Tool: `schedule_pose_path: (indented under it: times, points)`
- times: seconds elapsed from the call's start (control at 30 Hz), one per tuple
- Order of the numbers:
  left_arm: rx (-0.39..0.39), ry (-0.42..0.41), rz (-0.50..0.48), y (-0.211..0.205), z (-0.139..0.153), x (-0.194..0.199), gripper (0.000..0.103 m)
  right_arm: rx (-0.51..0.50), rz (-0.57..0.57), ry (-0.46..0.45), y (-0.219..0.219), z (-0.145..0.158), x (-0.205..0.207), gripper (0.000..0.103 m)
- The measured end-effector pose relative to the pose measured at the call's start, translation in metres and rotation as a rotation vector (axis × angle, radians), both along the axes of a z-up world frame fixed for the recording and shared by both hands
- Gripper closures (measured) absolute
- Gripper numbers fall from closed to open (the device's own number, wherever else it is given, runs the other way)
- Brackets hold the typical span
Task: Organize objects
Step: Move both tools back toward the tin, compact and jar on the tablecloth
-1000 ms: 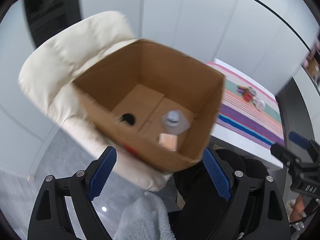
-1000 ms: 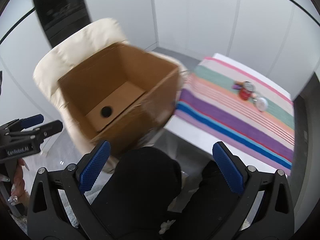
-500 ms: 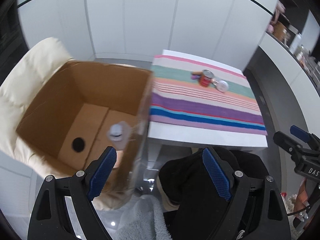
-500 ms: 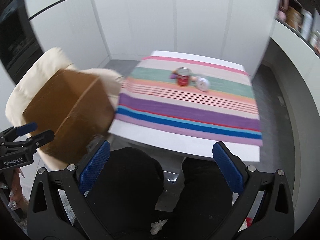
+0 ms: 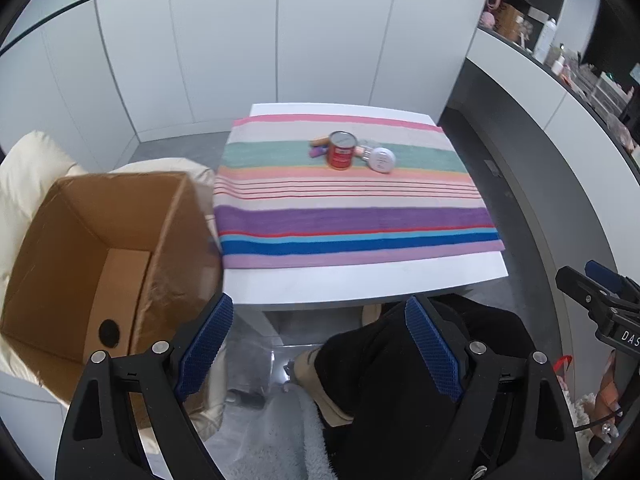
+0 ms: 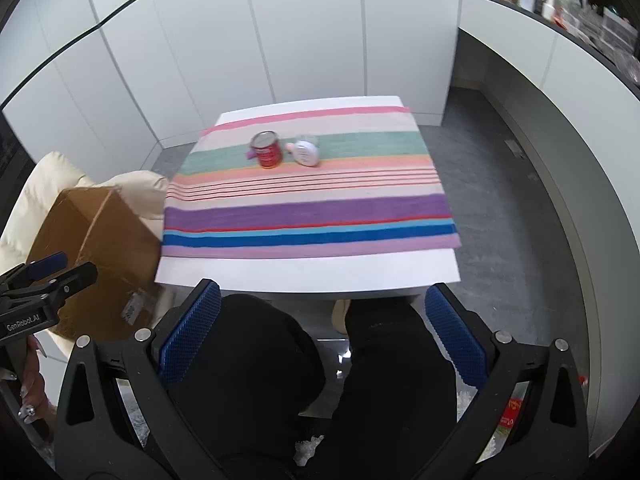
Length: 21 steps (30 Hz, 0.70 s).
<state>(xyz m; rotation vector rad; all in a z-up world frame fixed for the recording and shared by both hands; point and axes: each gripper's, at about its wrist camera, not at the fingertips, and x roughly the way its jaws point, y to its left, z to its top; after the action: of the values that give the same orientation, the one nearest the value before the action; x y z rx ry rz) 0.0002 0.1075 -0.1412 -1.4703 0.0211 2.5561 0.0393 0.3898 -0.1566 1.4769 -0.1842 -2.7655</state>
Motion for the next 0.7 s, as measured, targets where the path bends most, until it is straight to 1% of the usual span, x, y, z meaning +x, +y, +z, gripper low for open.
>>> schedule_pose_path:
  times: [0.17, 0.3, 0.43, 0.53, 0.7]
  points:
    - [-0.014, -0.025, -0.026, 0.017, -0.008, -0.012, 0.014, -0.002, -0.039, -0.016, 0.021, -0.010, -0.008, 0.000]
    - [0.023, -0.081, -0.036, 0.027, -0.019, -0.027, 0.014, 0.006, -0.050, -0.032, 0.028, -0.020, -0.024, 0.000]
    - [0.051, -0.113, -0.023, 0.036, -0.026, -0.049, 0.014, 0.016, -0.046, -0.047, 0.029, -0.033, -0.045, 0.000]
    - [0.045, -0.105, 0.011, 0.043, -0.029, -0.069, 0.014, 0.029, -0.040, -0.066, 0.028, -0.044, -0.067, 0.000]
    - [0.005, -0.076, 0.015, 0.059, -0.037, -0.114, 0.014, 0.052, -0.035, -0.085, 0.028, -0.059, -0.102, 0.000]
